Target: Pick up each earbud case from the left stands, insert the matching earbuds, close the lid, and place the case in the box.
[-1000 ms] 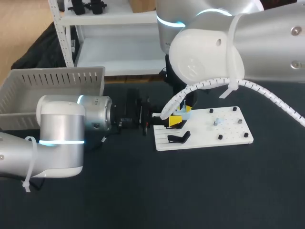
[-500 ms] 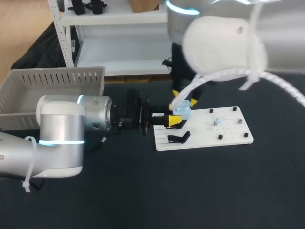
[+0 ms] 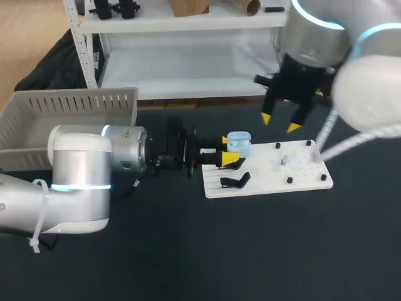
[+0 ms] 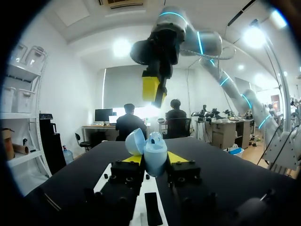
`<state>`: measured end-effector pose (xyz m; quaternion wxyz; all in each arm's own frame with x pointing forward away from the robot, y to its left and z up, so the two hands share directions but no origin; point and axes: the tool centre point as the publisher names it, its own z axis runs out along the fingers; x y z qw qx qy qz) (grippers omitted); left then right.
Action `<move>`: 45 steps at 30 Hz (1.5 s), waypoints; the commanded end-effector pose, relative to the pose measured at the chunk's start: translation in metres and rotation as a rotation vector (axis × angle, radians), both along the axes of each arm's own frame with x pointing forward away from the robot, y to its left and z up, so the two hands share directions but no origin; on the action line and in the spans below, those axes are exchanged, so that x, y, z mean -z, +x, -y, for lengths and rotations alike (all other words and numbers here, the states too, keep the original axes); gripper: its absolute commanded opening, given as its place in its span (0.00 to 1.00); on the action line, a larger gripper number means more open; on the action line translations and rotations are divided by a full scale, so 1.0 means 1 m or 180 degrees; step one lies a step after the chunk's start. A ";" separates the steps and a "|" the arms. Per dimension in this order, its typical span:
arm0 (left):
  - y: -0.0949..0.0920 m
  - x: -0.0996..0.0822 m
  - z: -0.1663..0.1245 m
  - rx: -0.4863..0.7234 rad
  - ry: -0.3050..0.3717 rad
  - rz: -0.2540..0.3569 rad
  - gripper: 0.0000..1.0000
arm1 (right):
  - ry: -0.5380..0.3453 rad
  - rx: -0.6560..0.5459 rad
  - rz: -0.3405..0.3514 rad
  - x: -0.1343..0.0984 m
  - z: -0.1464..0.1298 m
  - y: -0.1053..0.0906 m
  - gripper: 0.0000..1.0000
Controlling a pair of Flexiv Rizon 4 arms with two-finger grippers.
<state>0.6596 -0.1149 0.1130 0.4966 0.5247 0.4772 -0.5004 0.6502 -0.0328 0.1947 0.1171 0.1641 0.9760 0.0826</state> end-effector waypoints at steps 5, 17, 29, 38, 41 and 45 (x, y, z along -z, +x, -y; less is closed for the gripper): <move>-0.001 0.000 -0.001 -0.0010 -0.0006 0.0004 0.00 | 0.0257 -0.0196 0.0015 0.039 0.032 0.006 0.41; -0.001 0.000 -0.001 -0.0010 -0.0006 0.0004 0.00 | 0.0049 -0.0344 0.0052 0.094 0.032 0.031 0.44; -0.001 0.000 -0.001 -0.0010 -0.0006 0.0004 0.00 | 0.0092 -0.0496 0.0196 0.136 0.045 0.046 0.42; -0.001 0.000 -0.001 -0.0010 -0.0006 0.0004 0.00 | 0.0158 -0.0581 0.0286 0.145 0.042 0.057 0.44; -0.001 0.000 -0.001 -0.0010 -0.0006 0.0004 0.00 | 0.0160 -0.0580 0.0279 0.150 0.043 0.060 0.44; -0.001 0.000 -0.001 -0.0010 -0.0006 0.0004 0.00 | 0.0201 -0.0562 0.0266 0.155 0.045 0.064 0.43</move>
